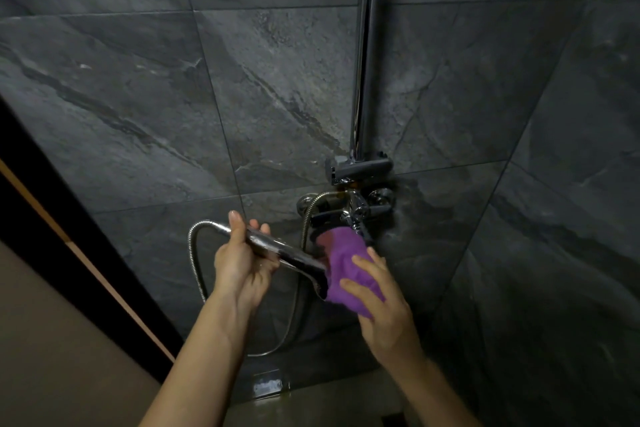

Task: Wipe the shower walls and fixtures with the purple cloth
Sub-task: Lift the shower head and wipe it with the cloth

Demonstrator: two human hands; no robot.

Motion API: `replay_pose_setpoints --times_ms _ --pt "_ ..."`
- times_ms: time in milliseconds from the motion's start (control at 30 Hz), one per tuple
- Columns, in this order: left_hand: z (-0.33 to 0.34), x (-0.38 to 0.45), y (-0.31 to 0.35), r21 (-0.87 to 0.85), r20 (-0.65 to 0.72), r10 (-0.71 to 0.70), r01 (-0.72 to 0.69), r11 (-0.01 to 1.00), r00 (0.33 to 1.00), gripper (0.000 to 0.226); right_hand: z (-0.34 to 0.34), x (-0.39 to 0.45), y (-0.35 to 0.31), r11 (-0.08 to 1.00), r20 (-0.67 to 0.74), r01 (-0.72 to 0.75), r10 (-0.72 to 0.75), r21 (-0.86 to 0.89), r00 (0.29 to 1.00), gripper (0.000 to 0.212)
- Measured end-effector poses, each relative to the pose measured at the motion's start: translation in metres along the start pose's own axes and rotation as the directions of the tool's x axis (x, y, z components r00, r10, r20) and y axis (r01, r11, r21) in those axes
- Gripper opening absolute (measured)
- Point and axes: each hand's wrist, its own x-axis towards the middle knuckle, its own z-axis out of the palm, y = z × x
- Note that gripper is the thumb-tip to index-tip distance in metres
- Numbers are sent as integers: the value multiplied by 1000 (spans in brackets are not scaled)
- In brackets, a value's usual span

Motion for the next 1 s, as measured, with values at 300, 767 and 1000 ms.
replay_pose_setpoints --times_ms 300,767,1000 --pt "5 3 -8 -124 -46 -79 73 990 996 24 14 18 -18 999 -68 42 -42 -2 997 37" --pt "16 -5 -7 -436 25 -141 138 889 990 31 7 35 -15 991 -349 -121 133 56 928 41" --pt "26 -24 -15 -386 7 -165 155 909 986 31 -2 46 4 983 -236 135 -161 -123 958 38"
